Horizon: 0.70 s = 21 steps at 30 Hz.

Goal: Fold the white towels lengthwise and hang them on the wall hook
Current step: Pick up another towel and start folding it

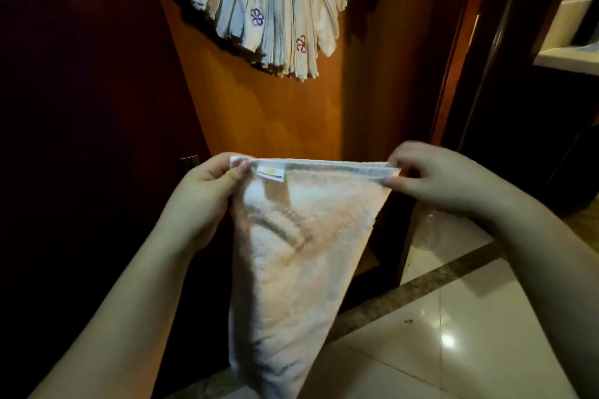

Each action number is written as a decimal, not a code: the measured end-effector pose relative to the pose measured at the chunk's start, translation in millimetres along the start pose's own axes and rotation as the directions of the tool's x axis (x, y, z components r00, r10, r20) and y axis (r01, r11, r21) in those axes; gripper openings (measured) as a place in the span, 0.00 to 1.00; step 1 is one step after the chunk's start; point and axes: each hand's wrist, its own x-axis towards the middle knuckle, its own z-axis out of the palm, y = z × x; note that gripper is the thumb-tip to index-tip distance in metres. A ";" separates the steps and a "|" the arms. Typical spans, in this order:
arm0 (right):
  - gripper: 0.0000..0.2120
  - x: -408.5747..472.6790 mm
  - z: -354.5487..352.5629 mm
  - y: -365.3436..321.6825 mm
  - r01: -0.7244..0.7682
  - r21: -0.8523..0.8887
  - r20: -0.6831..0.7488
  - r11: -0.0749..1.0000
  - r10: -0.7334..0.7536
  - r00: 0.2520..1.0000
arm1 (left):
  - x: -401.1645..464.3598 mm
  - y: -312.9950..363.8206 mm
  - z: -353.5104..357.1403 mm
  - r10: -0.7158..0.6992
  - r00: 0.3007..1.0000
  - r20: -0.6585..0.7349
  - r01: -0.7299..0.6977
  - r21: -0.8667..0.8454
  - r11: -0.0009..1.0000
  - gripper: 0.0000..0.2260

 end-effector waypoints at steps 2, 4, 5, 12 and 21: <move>0.01 -5.4 2.8 -2.7 0.075 0.211 -0.123 0.975 -0.050 0.991 | 0.9 -2.1 -6.4 0.008 0.998 -0.058 -0.009 -0.014 1.000 0.09; 0.03 -7.5 16.1 -1.4 0.045 0.345 -0.184 0.938 0.020 0.983 | 0.6 -3.4 -7.4 0.016 0.998 -0.064 -0.017 -0.010 1.000 0.09; 0.05 -7.3 22.7 -0.3 0.041 0.385 -0.243 0.922 0.059 0.968 | -1.0 -3.9 -5.0 0.015 0.998 -0.058 -0.016 -0.024 1.000 0.08; 0.11 0.5 41.4 -3.5 0.252 0.733 -0.472 0.632 0.205 0.858 | -4.5 -1.9 11.0 0.012 0.998 -0.067 -0.022 -0.148 0.989 0.09; 0.14 2.1 47.4 -7.2 0.266 0.561 -0.669 0.784 0.239 0.704 | -4.5 4.9 24.5 0.022 0.998 -0.066 -0.035 -0.202 0.979 0.10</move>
